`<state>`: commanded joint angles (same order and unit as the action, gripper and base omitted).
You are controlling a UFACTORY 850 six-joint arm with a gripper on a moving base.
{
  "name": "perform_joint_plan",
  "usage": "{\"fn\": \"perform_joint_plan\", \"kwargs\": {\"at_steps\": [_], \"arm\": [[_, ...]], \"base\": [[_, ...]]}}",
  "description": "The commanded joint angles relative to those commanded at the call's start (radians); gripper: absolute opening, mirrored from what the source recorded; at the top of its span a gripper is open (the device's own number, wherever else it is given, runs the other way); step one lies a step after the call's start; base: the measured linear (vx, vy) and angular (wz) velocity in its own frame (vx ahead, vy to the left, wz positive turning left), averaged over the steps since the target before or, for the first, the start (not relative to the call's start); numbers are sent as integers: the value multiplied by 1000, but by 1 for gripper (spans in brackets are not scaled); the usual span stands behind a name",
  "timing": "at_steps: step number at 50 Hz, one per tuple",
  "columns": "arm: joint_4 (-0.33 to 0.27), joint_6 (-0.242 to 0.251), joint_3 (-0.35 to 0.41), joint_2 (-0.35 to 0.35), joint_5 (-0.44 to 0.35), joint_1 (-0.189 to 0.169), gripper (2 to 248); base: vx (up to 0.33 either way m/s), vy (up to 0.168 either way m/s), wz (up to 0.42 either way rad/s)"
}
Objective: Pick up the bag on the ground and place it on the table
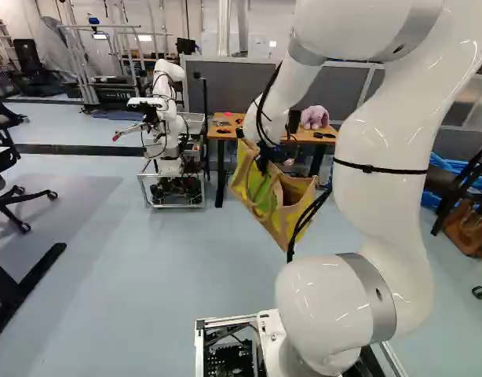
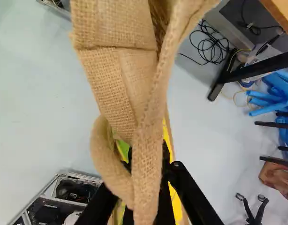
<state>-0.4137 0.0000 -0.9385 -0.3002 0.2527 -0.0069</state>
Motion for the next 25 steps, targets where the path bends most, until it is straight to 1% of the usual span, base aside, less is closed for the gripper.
{"fn": "perform_joint_plan", "kwargs": {"at_steps": [14, 25], "arm": [[12, 0, 5, 41, 33, 0, 30], [22, 0, -6, 41, 62, 0, 30]], "base": [[0, 0, 0], [0, 0, 0]]}}
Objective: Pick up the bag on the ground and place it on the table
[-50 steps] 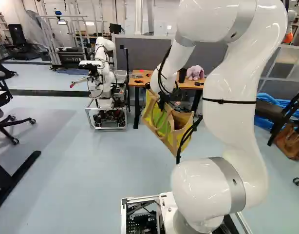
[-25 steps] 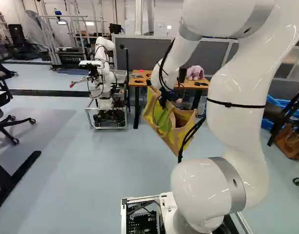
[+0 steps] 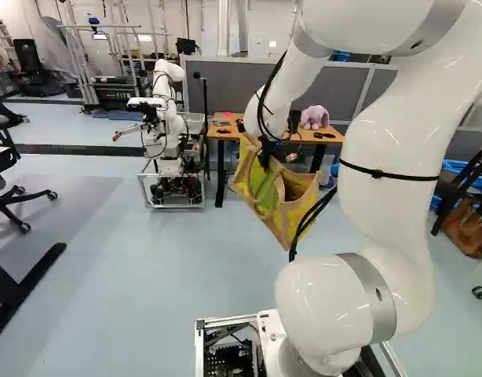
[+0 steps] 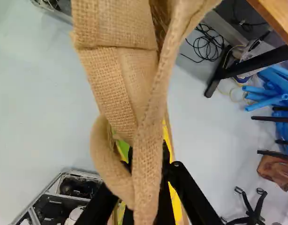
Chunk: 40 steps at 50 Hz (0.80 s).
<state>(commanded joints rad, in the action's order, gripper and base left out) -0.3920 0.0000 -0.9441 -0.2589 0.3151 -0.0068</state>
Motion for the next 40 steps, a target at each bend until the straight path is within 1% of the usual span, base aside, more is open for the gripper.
{"fn": "perform_joint_plan", "kwargs": {"at_steps": [25, 40], "arm": [[22, 0, -39, -30, 69, 0, 30], [35, 0, -52, -9, 110, 0, 30]], "base": [[0, 0, 0], [0, 0, 0]]}}
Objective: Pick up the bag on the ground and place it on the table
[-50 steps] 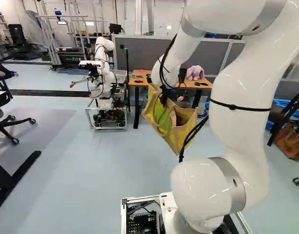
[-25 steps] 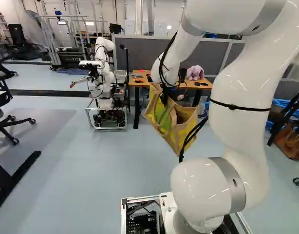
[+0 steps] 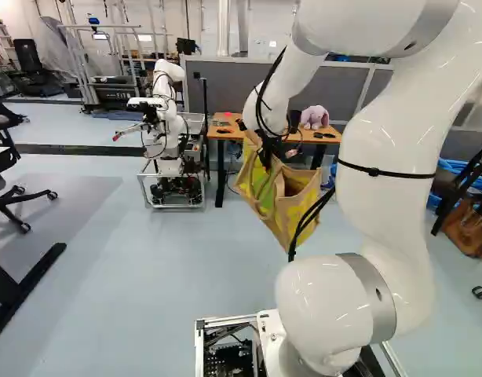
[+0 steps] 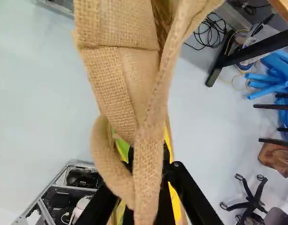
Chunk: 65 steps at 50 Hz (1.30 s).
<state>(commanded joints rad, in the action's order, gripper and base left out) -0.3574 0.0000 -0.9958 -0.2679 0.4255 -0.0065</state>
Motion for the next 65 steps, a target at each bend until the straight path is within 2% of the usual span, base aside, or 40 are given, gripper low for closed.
{"fn": "perform_joint_plan", "kwargs": {"at_steps": [65], "arm": [[56, 0, -66, 116, 151, 0, 30]], "base": [[0, 0, 0]]}}
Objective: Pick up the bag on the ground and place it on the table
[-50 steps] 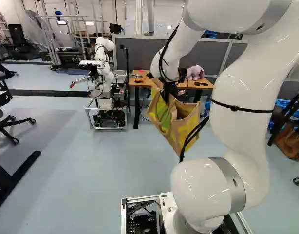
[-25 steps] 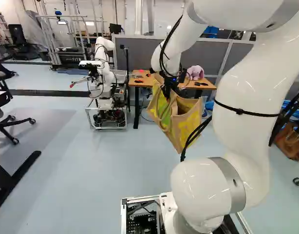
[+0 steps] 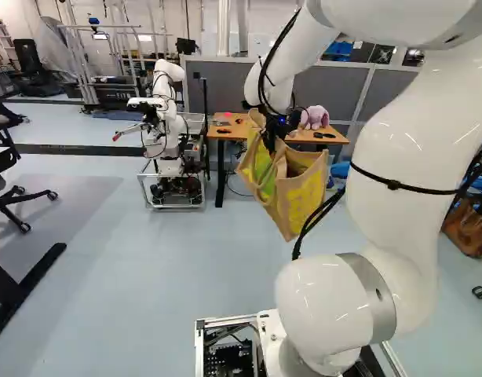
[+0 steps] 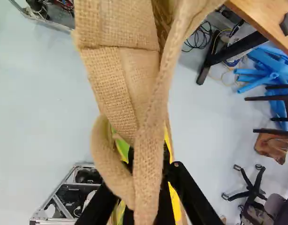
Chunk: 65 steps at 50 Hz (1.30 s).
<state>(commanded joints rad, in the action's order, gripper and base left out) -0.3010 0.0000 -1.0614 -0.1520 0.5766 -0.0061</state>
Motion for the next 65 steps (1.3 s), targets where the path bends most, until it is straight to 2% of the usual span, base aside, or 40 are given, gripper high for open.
{"fn": "perform_joint_plan", "kwargs": {"at_steps": [65], "arm": [[8, 0, -104, 75, 141, 0, 30]], "base": [[0, 0, 0]]}}
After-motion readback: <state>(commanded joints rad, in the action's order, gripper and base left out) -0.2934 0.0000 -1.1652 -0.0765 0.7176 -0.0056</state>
